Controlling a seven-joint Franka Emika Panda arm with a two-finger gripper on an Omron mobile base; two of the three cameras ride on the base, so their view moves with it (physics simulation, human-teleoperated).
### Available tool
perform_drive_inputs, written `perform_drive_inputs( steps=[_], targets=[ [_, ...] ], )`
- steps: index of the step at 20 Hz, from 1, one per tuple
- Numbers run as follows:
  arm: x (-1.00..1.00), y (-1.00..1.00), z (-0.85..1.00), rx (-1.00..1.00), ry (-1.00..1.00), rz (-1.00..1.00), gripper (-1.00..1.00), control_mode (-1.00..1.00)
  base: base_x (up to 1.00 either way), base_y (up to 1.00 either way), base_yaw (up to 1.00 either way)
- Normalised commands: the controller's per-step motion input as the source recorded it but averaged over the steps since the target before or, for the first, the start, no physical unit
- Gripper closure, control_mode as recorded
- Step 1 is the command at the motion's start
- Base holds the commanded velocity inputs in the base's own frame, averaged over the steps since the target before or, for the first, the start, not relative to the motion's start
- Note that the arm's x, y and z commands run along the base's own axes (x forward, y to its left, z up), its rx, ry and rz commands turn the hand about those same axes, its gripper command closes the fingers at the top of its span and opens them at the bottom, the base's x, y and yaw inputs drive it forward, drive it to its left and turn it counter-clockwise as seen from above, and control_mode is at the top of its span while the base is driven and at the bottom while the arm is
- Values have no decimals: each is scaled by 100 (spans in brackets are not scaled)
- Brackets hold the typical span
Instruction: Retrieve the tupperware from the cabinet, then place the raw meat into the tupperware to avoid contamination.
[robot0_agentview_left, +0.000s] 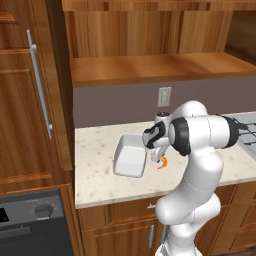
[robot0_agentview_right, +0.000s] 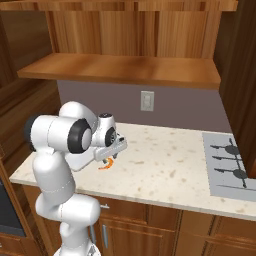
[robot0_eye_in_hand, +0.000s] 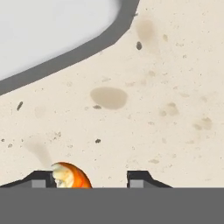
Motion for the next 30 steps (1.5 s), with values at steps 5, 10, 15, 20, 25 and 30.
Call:
perform_drive_inputs(
  steps=[5,10,15,20,25,30],
  targets=[
    [-5,0,-31,0,0,0,100,-100,0,0,0],
    [-3,0,-25,0,0,0,100,-100,0,0,0],
    [0,0,-8,0,-2,0,100,-100,0,0,0],
    [-1,0,0,0,0,0,100,-100,0,0,0],
    [-8,0,9,0,0,0,100,-100,0,0,0],
    [-11,0,32,0,0,0,100,-100,0,0,0]
  ],
)
